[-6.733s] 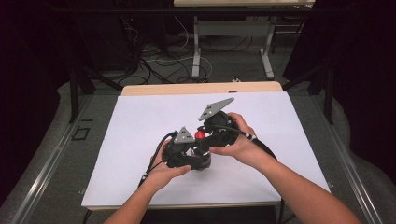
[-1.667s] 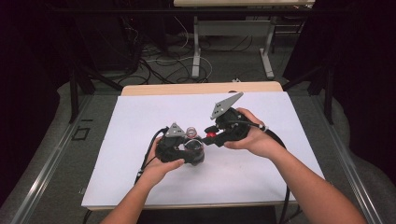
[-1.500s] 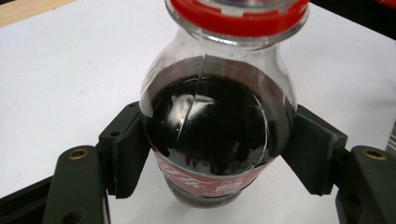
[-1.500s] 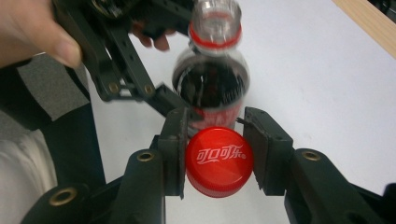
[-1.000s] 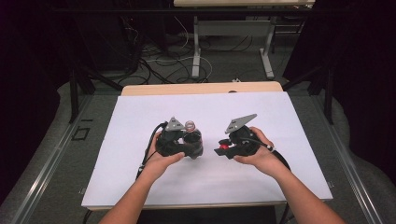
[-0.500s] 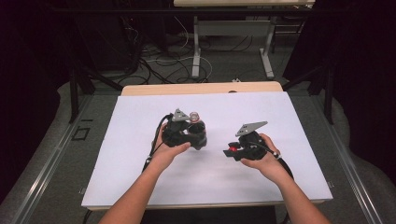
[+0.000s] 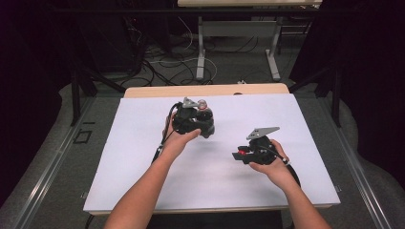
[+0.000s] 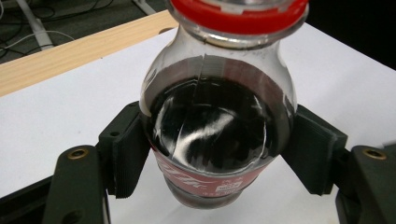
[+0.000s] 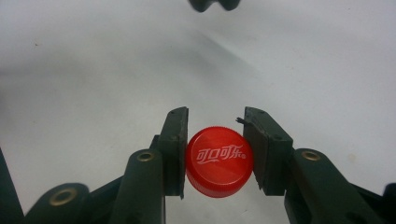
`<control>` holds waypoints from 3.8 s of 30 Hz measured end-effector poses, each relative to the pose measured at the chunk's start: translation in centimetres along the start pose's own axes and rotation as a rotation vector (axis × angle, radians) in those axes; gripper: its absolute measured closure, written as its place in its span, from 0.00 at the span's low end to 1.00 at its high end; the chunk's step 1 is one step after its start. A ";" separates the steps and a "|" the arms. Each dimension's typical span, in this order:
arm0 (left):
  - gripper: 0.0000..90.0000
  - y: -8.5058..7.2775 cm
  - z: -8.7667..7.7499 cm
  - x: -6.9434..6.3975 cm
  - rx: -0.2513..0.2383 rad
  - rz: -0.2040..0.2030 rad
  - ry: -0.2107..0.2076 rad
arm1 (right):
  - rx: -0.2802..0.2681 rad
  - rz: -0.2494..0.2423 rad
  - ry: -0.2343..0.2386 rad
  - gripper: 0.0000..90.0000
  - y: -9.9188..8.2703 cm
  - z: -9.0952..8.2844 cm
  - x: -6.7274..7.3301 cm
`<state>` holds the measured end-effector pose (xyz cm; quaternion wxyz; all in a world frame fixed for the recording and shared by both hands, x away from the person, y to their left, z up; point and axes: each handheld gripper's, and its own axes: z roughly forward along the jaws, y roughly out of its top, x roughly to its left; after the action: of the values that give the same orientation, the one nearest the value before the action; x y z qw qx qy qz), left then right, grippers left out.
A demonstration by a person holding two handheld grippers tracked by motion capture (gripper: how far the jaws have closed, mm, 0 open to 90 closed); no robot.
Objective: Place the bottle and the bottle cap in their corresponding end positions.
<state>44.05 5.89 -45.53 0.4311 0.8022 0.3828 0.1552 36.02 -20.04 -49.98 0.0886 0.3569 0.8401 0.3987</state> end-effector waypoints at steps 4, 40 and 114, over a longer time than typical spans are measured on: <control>0.33 -0.1 1.6 0.2 0.005 -0.006 0.019 | -0.004 -0.016 -0.003 0.68 -0.1 0.5 0.2; 0.31 -2.7 4.7 -0.2 0.041 -0.013 0.027 | 0.035 -0.024 0.017 0.68 -0.2 2.0 0.8; 0.01 -9.4 -6.5 4.0 -0.033 -0.251 0.030 | 0.113 -0.138 0.051 0.59 1.2 10.5 5.1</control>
<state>38.45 15.77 -49.70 0.4547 0.7385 0.4837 0.1183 37.46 -9.74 -55.43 0.0740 0.2922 0.8859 0.3526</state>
